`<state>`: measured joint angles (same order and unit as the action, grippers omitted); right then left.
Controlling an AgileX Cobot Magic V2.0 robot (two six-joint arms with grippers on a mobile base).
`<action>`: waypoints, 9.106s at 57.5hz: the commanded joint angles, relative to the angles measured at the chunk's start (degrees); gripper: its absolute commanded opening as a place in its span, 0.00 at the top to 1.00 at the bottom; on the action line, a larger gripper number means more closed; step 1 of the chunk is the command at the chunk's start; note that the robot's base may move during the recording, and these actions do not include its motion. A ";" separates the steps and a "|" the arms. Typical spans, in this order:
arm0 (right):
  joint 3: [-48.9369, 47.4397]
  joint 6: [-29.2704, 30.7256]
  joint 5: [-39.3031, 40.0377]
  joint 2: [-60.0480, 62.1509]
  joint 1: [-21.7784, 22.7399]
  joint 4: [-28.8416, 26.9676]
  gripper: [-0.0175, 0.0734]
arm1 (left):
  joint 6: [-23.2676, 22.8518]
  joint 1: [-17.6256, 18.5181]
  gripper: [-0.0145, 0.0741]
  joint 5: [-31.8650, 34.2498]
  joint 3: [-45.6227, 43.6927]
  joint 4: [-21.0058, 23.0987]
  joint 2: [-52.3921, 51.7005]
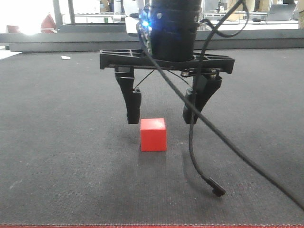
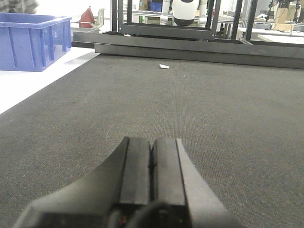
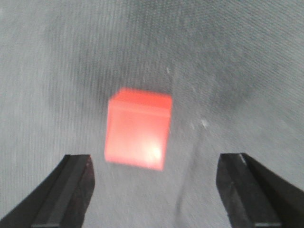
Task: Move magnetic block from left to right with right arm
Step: 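Lower the open right gripper over the red cube, then close the right gripper on the red cube, then lift the red cube with the right gripper and raise it away, then drive the base away from the table holding the cube in the right gripper, then drive the base across the room toward the black chair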
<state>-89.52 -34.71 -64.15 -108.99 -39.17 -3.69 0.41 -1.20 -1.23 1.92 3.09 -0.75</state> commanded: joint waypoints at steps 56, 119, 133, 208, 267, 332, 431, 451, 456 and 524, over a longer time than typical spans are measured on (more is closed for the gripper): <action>-4.31 -1.74 1.25 -3.98 -0.82 0.20 0.43 | -0.41 0.01 0.98 4.49 0.39 0.15 -0.76; 39.56 36.53 33.62 43.09 27.57 0.20 0.50 | -0.41 0.01 0.98 4.49 0.39 0.15 -0.76; 53.37 37.88 51.48 55.81 39.77 0.15 0.50 | -0.41 0.01 0.98 4.49 0.39 0.15 -0.76; 72.58 37.88 64.15 95.38 41.37 0.21 0.50 | -0.41 0.01 0.98 4.49 0.39 0.15 -0.76; 72.58 37.88 64.15 95.38 41.37 0.21 0.50 | -0.41 0.01 0.98 4.49 0.39 0.15 -0.76; 72.58 37.88 64.15 95.38 41.37 0.21 0.53 | -0.41 0.01 0.98 4.49 0.39 0.15 -0.76; 72.58 37.88 64.15 95.38 41.37 0.21 0.53 | -0.41 0.01 0.98 4.49 0.39 0.15 -0.76; 72.58 37.88 64.15 95.38 41.37 0.21 0.53 | -0.41 0.01 0.98 4.49 0.39 0.15 -0.76; 72.58 37.88 64.15 95.38 41.37 0.21 0.53 | -0.41 0.01 0.98 4.49 0.39 0.15 -0.76; 72.58 37.88 64.15 95.38 41.37 0.21 0.53 | -0.41 0.01 0.98 4.49 0.39 0.15 -0.76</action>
<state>-15.26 2.87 -5.09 -13.17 1.96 -3.48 0.41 -1.20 -1.23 1.92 3.09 -0.75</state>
